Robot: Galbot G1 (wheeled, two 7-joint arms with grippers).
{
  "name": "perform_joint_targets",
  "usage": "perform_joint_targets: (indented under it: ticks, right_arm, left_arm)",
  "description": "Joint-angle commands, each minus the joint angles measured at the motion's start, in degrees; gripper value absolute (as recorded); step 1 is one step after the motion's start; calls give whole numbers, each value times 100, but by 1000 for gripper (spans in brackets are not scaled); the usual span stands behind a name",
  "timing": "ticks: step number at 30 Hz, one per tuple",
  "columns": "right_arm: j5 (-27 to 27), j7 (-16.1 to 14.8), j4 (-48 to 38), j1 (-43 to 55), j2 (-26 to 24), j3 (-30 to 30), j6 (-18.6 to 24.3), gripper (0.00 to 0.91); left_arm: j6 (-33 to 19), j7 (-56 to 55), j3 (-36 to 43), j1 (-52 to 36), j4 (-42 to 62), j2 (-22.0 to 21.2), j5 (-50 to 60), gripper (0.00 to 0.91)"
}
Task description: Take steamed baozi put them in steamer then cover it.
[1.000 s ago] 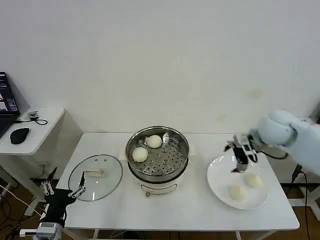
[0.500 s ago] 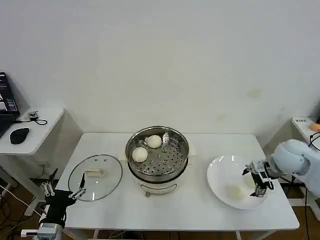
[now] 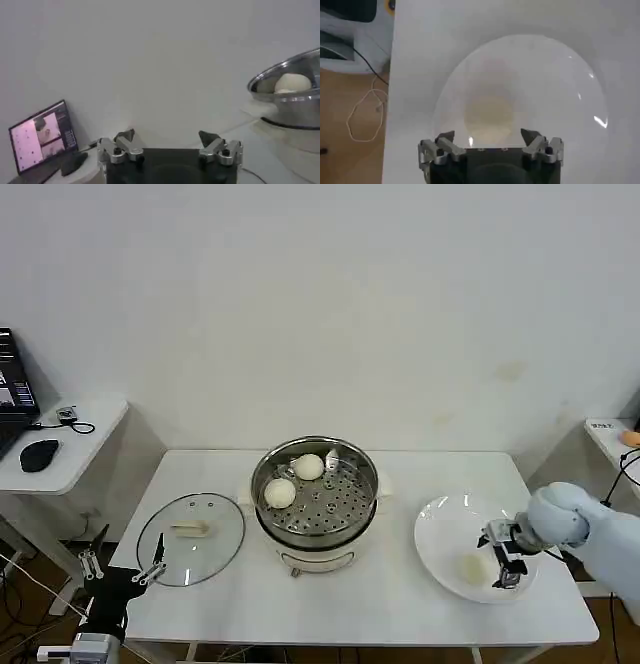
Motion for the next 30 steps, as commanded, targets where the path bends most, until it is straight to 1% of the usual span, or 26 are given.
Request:
perform_joint_targets:
  ticks: [1,5,12,15,17,18,19,21,27,29,30]
  right_arm:
    - [-136,19,-326,-187,274,103,26,907]
    - [-166,118,-474,-170,434,127,34,907]
    - [-178,145,-542,-151,521,121,-38,897]
    - [-189,139,-542,-185,525,130,-63,836]
    - [-179,137,-537,-194,523,136,-94,776]
    - [-175,139,-536,-194,524,141,-114,766]
    - [-164,132,-525,-194,518,150,-134,725]
    - [-151,125,-504,-193,498,150,-154,675]
    - [-20,-15,-306,-61,294,109,-202,665]
    - [70,-146,-178,259,165,-23,-184,665]
    - [119,-263,-102,498,73,-123,-155,665]
  left_arm:
    - [-2,1,5,-2,8,0,7,907]
    - [-2,3,4,-6,7,1,20,907]
    - [-2,3,-7,-8,4,-15,21,907]
    - [-4,5,-8,-10,3,-12,20,907]
    - [-2,5,-8,-16,-2,-8,18,907]
    - [1,4,-7,-20,-3,-12,19,907]
    - [2,3,-2,-24,-1,-15,21,907]
    - [1,2,8,-23,-2,-18,25,907]
    - [17,5,11,-30,-21,8,24,907]
    - [26,12,17,-46,-29,24,21,907]
    - [38,14,20,-61,-25,32,16,907]
